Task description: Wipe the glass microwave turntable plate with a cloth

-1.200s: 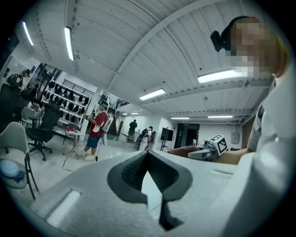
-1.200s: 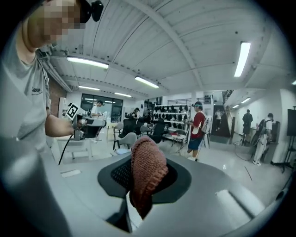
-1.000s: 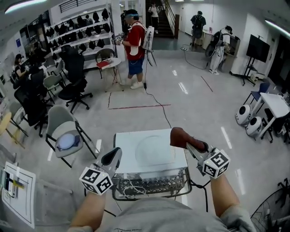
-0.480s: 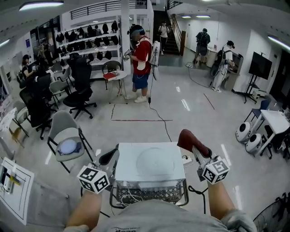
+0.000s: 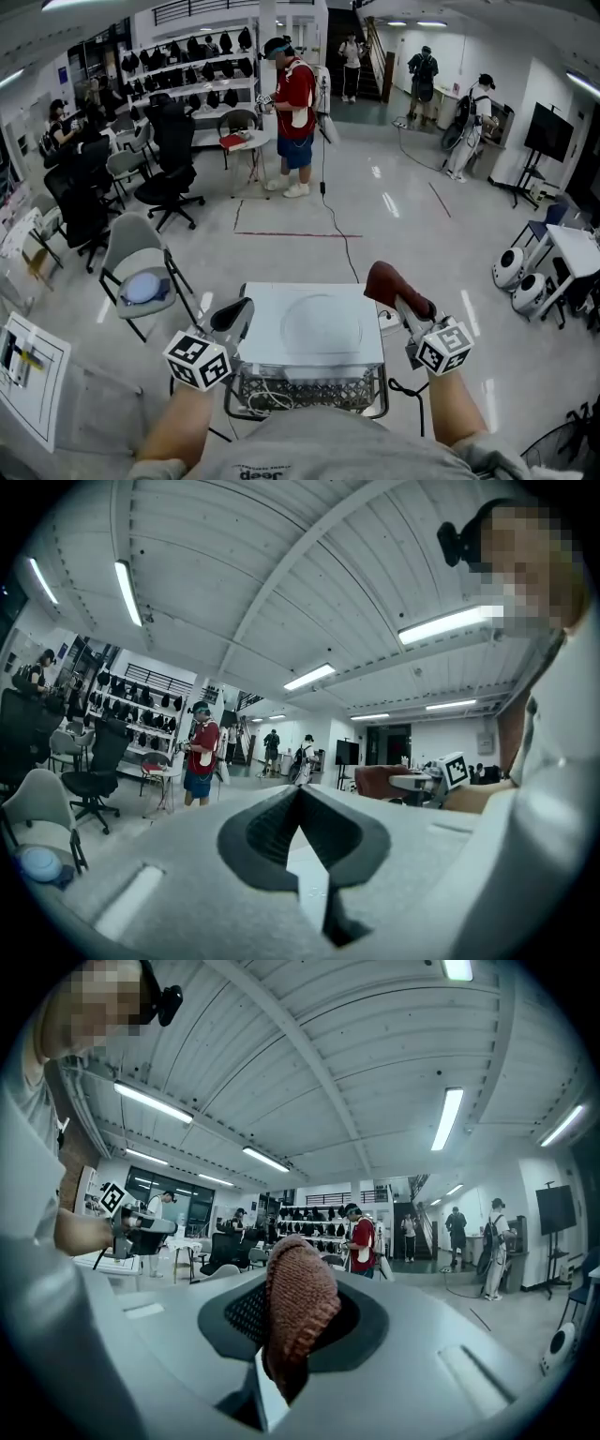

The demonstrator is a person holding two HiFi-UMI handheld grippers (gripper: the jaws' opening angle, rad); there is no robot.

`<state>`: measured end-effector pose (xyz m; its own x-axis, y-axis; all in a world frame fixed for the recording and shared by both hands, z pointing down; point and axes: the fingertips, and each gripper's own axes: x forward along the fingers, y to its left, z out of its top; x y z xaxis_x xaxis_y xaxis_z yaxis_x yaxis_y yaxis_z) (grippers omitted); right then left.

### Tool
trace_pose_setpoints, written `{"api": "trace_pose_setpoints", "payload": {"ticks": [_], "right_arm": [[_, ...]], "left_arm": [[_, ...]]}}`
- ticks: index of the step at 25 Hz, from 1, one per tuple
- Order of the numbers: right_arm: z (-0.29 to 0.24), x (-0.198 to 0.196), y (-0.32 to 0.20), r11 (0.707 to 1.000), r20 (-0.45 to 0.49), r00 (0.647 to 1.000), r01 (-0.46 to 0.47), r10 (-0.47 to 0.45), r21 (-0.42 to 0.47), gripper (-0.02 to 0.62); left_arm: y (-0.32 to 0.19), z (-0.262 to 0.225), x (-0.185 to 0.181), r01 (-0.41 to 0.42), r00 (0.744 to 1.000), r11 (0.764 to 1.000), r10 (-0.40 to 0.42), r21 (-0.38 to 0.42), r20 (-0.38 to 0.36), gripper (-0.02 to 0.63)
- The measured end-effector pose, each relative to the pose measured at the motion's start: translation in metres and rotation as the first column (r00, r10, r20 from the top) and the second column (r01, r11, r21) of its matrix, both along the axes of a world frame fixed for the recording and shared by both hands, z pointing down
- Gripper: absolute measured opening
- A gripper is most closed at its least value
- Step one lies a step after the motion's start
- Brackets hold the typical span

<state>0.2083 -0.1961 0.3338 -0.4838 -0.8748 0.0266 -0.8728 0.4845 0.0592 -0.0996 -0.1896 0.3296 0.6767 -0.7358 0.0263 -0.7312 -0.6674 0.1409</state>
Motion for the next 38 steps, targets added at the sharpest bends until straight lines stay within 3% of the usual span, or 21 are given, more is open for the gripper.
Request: {"api": "trace_pose_setpoints", "payload": {"ticks": [38], "right_arm": [[0.023,-0.009,0.004,0.997,-0.008,0.999,0.039,-0.04,-0.06,0.081]], "left_arm": [[0.002,0.01,0.009,-0.025,1.0,0.999,0.024,-0.031,-0.008,0.0]]}}
